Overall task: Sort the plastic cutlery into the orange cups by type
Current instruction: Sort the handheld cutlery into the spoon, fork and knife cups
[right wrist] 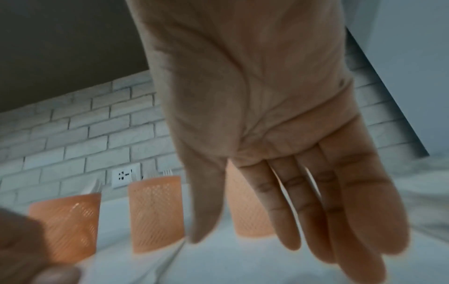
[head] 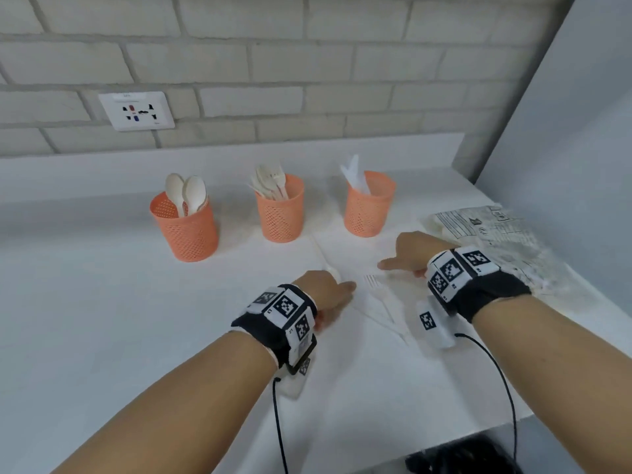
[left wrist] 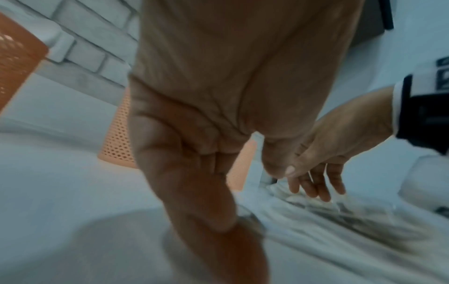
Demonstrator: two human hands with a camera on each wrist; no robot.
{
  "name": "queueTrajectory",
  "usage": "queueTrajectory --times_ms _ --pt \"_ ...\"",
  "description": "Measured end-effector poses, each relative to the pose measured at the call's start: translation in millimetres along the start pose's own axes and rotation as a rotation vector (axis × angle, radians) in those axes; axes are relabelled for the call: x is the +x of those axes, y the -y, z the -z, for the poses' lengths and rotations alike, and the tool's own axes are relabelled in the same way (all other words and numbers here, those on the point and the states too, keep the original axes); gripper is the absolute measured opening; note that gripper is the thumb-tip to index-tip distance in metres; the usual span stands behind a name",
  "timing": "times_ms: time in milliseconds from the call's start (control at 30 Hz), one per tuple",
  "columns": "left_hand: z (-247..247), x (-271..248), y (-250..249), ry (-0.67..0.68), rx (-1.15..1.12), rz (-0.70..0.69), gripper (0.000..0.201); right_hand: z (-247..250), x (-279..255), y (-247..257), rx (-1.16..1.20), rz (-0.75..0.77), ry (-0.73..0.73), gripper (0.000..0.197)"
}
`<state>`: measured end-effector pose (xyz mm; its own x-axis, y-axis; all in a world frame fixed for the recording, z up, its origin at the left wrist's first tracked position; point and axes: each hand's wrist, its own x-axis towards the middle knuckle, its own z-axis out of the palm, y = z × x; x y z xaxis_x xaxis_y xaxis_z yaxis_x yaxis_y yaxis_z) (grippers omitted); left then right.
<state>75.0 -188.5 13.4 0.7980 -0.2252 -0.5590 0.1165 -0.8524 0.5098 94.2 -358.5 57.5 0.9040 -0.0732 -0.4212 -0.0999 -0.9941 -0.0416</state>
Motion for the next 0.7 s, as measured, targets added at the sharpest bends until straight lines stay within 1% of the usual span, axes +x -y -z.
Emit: queueTrajectory --times_ms 100,167,233,267,333,400,467,500,533,600,633,700 --pt "-12.0 9.4 -9.7 -0.083 0.239 -0.034 0.050 -22.6 -9.0 0.2 0.018 0.001 0.168 0.057" --pt "-14.7 12.6 -15.4 -0.165 0.431 -0.041 0.047 -36.6 -11.8 4.1 0.044 0.045 0.183 0.057" --pt "-17.4 13.8 -19.4 -0.231 0.590 -0.055 0.047 -46.7 -11.8 8.3 0.057 0.105 0.155 0.050" --pt "-18.7 17.3 -19.2 -0.255 0.624 -0.086 0.047 -49.7 -11.7 9.9 0.060 0.128 0.135 0.045" --pt "-17.6 24.1 -15.9 -0.280 0.590 -0.192 0.039 -51.8 -13.4 12.3 0.070 0.151 0.098 0.038" --pt "-6.1 31.9 -11.0 -0.323 0.481 -0.271 0.026 -52.4 -14.1 13.0 0.071 0.168 0.080 0.027" --pt "10.0 41.8 -5.7 -0.372 0.461 -0.278 0.029 -54.0 -13.2 12.9 0.049 0.168 0.077 0.016" --pt "16.3 46.8 -2.7 -0.367 0.485 -0.271 0.034 -54.9 -11.9 13.0 0.037 0.154 0.078 0.012" --pt "21.0 51.7 0.9 -0.339 0.521 -0.265 0.038 -56.1 -9.9 12.7 0.035 0.145 0.075 0.011" --pt "23.5 60.3 7.6 -0.256 0.619 -0.255 0.044 -58.0 -7.4 11.2 0.049 0.140 0.068 0.022" --pt "23.4 63.3 10.2 -0.234 0.652 -0.253 0.044 -59.1 -6.3 9.8 0.049 0.144 0.066 0.023" --pt "23.3 64.0 11.1 -0.240 0.671 -0.263 0.034 -60.8 -5.9 6.5 0.037 0.155 0.081 0.011"
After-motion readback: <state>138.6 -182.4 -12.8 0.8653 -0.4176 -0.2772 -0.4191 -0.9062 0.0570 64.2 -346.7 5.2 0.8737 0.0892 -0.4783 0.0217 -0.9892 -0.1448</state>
